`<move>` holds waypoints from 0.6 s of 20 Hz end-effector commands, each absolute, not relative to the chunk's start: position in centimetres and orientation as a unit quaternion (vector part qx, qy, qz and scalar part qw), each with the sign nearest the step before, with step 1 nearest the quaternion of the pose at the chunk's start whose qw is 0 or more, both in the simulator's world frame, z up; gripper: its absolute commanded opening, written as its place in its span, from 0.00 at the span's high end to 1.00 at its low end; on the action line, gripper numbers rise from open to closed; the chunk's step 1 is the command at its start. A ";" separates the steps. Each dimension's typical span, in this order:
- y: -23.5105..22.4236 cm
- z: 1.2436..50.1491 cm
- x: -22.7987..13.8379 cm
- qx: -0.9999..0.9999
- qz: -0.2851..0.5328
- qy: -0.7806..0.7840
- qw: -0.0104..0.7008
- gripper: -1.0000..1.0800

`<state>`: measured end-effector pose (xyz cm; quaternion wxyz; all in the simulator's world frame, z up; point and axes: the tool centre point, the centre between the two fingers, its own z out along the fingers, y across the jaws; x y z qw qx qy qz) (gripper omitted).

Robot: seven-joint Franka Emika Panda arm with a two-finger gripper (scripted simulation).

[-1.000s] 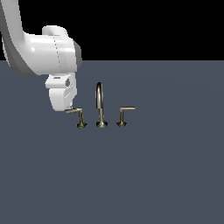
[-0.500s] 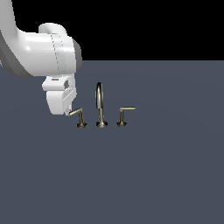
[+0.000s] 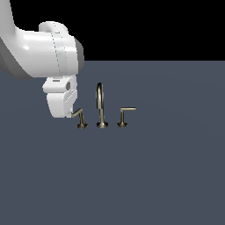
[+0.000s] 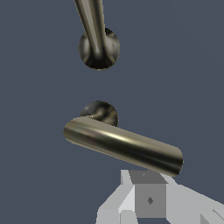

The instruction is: Turn on the faucet by rotating a designated handle.

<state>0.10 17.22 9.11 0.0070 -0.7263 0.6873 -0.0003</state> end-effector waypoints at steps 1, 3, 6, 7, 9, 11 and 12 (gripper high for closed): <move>15.7 9.1 -0.5 -0.723 -0.001 0.690 0.002 1.00; 15.1 9.1 -0.9 -0.723 0.000 0.690 0.001 1.00; 14.4 9.1 -1.4 -0.724 0.000 0.690 0.000 1.00; 16.1 9.1 -1.4 -0.731 0.002 0.683 0.004 1.00; 14.7 9.1 -1.1 -0.729 0.002 0.685 0.003 1.00; 13.2 9.1 -0.7 -0.727 0.001 0.686 0.002 1.00; 12.5 9.1 -0.6 -0.727 0.001 0.687 0.002 1.00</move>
